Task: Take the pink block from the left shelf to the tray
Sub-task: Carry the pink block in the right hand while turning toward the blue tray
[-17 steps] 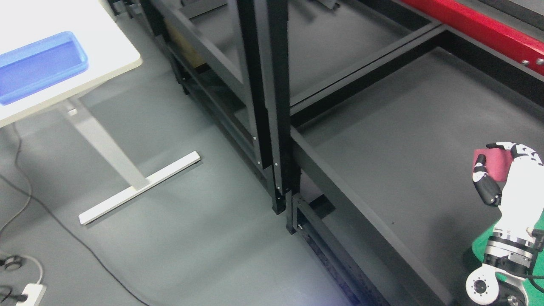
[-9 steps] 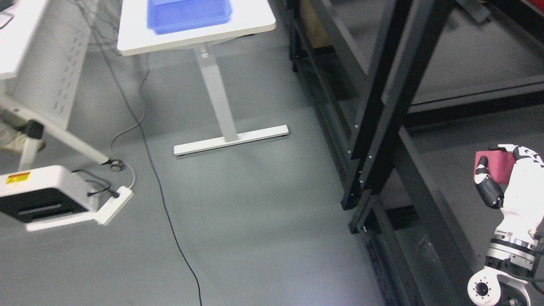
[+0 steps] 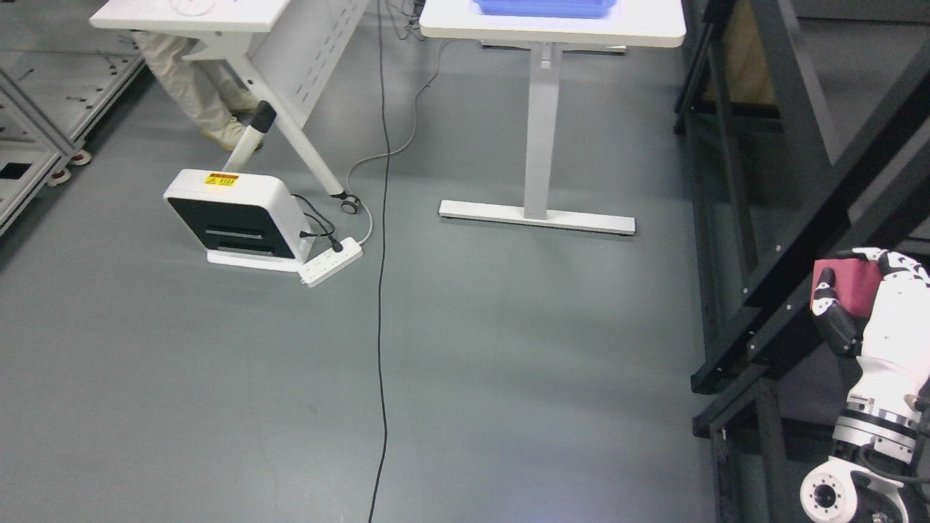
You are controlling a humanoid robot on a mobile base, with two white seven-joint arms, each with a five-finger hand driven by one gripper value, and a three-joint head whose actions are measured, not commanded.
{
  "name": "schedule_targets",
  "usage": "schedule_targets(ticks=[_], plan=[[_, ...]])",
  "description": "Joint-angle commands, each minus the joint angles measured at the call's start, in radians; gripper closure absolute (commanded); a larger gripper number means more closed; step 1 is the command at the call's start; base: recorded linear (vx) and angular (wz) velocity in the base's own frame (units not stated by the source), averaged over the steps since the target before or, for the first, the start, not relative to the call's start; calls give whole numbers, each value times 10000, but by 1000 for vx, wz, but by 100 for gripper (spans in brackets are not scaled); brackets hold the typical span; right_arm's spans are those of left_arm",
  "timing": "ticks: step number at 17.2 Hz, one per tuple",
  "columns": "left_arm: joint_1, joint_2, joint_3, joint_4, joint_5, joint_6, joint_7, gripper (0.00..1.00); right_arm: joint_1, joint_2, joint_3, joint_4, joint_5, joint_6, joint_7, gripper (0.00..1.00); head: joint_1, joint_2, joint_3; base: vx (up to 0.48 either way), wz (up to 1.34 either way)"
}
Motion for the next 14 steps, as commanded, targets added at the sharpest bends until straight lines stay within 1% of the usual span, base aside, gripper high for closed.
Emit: schedule_targets(ticks=[1, 6, 14], plan=[[-232, 175, 0, -175, -15, -3, -8, 0, -6, -2, -201, -25, 0, -3, 4, 98, 0, 0, 0, -81, 518], [-232, 175, 0, -175, -15, -3, -8, 0, -6, -2, -185, -25, 0, -79, 4, 98, 0, 0, 0, -30, 295], [-232, 175, 0, -175, -15, -3, -8, 0, 9, -2, -185, -25, 0, -79, 4, 98, 0, 0, 0, 68, 13]])
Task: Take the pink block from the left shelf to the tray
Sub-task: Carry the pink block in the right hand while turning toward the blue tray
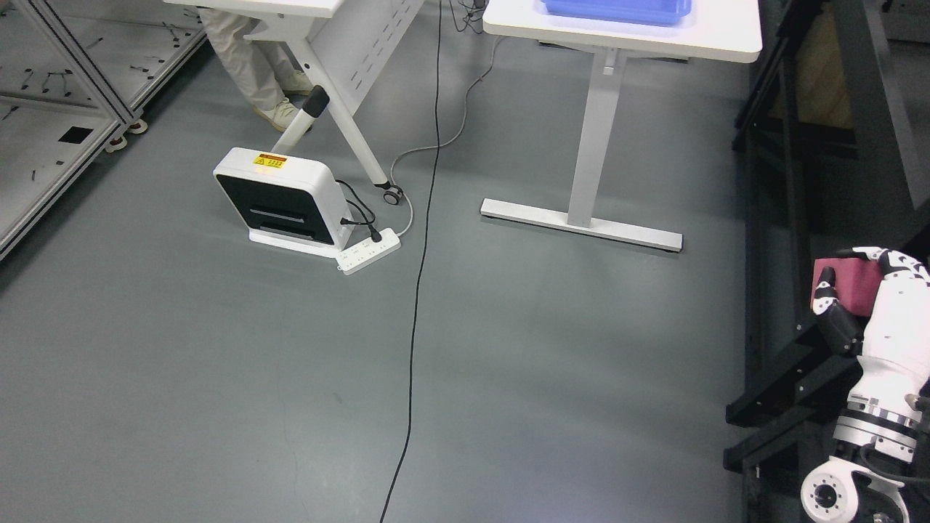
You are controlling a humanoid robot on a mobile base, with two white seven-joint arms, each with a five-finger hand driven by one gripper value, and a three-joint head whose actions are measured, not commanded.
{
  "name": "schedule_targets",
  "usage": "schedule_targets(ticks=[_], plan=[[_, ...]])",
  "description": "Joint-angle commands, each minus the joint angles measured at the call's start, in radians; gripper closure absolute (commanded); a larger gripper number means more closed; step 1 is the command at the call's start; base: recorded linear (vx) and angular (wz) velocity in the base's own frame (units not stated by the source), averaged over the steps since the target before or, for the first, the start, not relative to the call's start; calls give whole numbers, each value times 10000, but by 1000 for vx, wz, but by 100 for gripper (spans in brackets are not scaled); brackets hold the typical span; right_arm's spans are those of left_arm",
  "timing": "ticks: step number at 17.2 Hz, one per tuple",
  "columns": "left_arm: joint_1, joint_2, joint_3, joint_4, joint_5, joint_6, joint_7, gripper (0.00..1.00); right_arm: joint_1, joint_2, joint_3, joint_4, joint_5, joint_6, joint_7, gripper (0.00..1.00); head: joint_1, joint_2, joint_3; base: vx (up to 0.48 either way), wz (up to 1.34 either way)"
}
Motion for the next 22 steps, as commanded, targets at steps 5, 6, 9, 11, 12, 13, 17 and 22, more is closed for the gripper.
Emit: schedule_targets(ticks=[5, 6, 9, 11, 12, 13, 17, 22], plan=[[-245, 175, 0, -175, -15, -3, -7, 0, 12, 0, -172, -6, 0, -1, 5, 98, 0, 0, 0, 168, 348], [-230, 175, 0, -175, -15, -3, -7, 0, 12, 0, -172, -6, 0, -1, 5, 98, 0, 0, 0, 252, 297], [-230, 175, 0, -175, -15, -3, -7, 0, 12, 0, -172, -6, 0, -1, 5, 98, 0, 0, 0, 274, 201], [-245, 175, 0, -175, -15, -3, -7, 0, 12, 0, -172, -6, 0, -1, 5, 98, 0, 0, 0, 322, 93], [-230, 175, 0, -175, -15, -3, -7, 0, 12, 0, -172, -6, 0, -1, 5, 98, 0, 0, 0, 333, 81], [-230, 175, 0, -175, -15, -3, -7, 0, 12, 0, -172, -6, 0, -1, 5, 98, 0, 0, 0, 316, 16], [-230, 175, 0, -175, -15, -3, -7, 0, 12, 0, -172, -6, 0, -1, 5, 98, 0, 0, 0, 337, -20], [-230, 175, 0, -175, -15, -3, -7, 0, -3, 15, -172, -6, 0, -32, 5, 98, 0, 0, 0, 384, -64]])
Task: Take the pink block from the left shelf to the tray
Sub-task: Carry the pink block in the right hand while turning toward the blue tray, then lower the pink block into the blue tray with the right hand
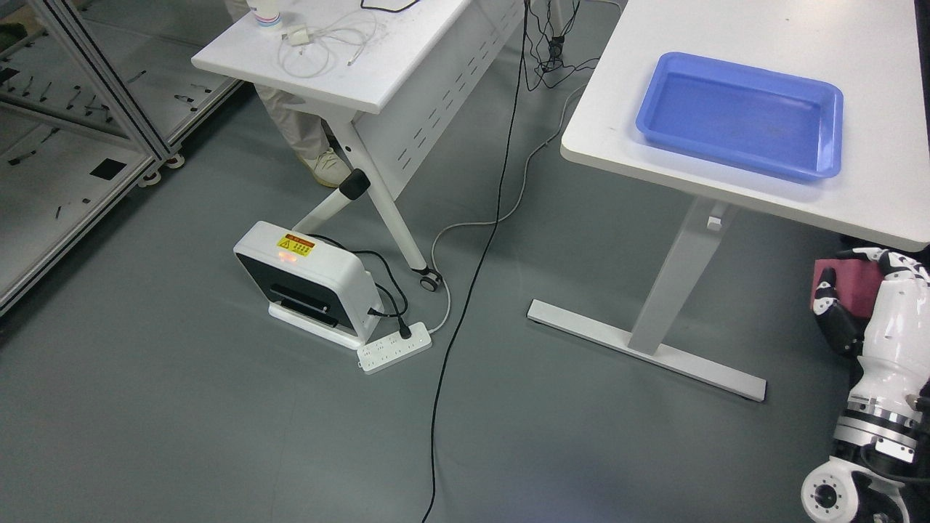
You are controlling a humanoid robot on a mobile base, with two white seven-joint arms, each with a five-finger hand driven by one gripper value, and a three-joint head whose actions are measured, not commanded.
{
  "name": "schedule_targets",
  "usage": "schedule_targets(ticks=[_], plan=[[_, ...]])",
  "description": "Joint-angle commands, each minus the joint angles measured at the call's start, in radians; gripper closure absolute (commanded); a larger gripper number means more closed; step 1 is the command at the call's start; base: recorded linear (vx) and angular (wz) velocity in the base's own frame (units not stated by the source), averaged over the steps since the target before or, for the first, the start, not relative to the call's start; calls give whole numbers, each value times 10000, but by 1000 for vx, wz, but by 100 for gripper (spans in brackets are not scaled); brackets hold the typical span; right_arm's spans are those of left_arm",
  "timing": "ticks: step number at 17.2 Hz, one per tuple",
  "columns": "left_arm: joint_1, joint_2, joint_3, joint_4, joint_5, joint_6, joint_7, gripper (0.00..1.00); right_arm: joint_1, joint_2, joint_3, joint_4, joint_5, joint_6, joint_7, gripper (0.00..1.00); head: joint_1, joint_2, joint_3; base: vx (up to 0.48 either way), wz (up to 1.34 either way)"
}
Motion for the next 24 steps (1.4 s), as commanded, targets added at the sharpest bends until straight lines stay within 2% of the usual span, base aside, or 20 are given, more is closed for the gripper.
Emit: schedule_targets(ticks=[1, 16, 20, 24], plan=[[-229, 175, 0, -175, -15, -3, -7, 0, -15, 15, -169, 0, 0, 11, 6, 98, 0, 0, 0, 374, -45], [-229, 175, 0, -175, -15, -3, -7, 0, 31, 61, 45, 16, 15, -96, 403, 96, 0, 0, 0, 370, -38], [-229, 175, 0, -175, -15, -3, -7, 0, 138, 61, 214, 61, 15, -81, 1736, 87, 0, 0, 0, 246, -105], [-245, 175, 0, -175, -15, -3, -7, 0, 184, 77, 276, 92, -62, -35, 2657, 66, 0, 0, 0, 122, -72]])
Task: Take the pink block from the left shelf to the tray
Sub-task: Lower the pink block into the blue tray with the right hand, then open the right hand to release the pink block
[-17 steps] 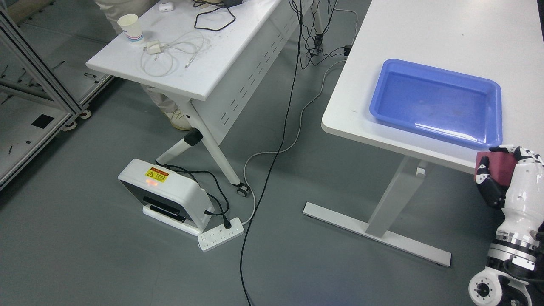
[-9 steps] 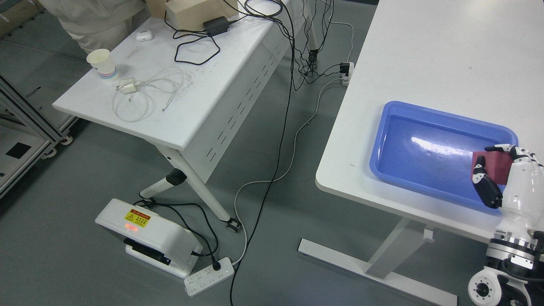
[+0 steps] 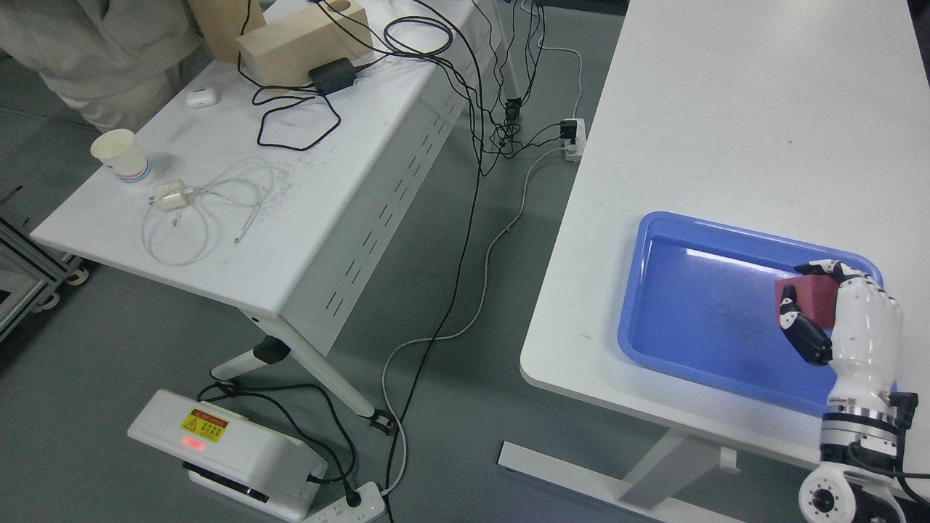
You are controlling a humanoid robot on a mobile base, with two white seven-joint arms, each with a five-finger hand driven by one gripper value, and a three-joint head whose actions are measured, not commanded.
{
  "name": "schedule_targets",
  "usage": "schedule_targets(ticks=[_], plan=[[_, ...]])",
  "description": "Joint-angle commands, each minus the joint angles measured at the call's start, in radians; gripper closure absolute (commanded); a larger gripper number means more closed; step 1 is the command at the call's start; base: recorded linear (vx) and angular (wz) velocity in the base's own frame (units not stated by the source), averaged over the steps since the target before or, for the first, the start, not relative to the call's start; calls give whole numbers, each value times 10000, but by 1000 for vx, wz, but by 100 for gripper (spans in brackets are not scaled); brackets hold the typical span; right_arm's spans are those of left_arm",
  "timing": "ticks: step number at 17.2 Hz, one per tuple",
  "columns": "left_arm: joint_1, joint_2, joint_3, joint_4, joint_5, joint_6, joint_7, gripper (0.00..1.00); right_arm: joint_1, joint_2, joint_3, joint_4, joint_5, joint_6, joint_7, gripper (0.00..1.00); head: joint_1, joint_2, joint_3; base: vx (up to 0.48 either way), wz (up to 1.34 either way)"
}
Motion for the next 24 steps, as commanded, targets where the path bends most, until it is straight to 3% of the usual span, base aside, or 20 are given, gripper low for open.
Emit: schedule_targets(ticks=[1, 7, 10, 17, 24], plan=[[-230, 175, 0, -175, -15, -3, -7, 0, 81, 37, 276, 54, -58, 86, 774, 59, 0, 0, 0, 81, -51], [-230, 175, 0, -175, -15, -3, -7, 0, 66, 23, 138, 69, -1651, 40, 1681, 27, 0, 0, 0, 31, -6], [-230, 175, 0, -175, -15, -3, -7, 0, 51, 7, -182, 39, -2065, 55, 1666, 3, 0, 0, 0, 5, 0], [-230, 175, 0, -175, -15, -3, -7, 0, -72, 53, -1425, 38, -6403, -681, 1620, 1, 0, 0, 0, 0, 0], [-230, 175, 0, -175, -15, -3, -7, 0, -57, 252, -2101, 38, -8263, -590, 1620, 0, 0, 0, 0, 0, 0]])
